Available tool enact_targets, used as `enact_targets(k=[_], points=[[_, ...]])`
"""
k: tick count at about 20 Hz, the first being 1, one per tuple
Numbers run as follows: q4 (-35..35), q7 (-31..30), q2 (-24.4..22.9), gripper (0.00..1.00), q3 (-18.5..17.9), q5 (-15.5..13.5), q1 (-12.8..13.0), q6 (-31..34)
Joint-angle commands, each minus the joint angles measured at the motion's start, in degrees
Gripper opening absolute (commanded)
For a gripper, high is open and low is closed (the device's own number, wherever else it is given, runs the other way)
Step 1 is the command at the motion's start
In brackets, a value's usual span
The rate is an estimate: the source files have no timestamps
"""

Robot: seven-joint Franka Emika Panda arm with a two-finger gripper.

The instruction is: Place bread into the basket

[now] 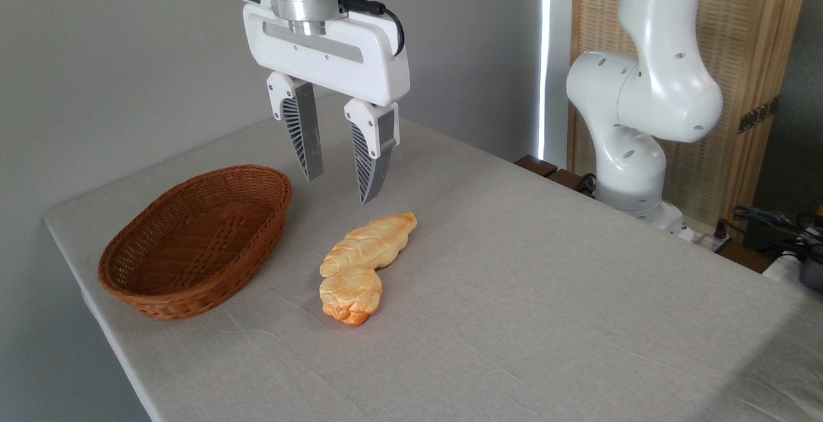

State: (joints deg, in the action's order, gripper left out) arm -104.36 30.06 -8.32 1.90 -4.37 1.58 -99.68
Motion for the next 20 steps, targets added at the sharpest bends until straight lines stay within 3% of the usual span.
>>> enact_targets(k=[1,6,10,16,20], points=[[1.35,0.7,0.58,1.0,0.12,-1.17,-0.52,1.6],[-0.84,0.7,0.67,1.0,0.56,-1.0,-0.09,0.29],[-7.68,0.62,0.76,1.0,0.56,-0.64,1.49,-9.88],[-14.81,0.79,1.37,1.0,0.12,-0.38,1.5,-18.68],[-17.11,0.7,2.51,1.0,0.21,3.22,1.5,-22.13]])
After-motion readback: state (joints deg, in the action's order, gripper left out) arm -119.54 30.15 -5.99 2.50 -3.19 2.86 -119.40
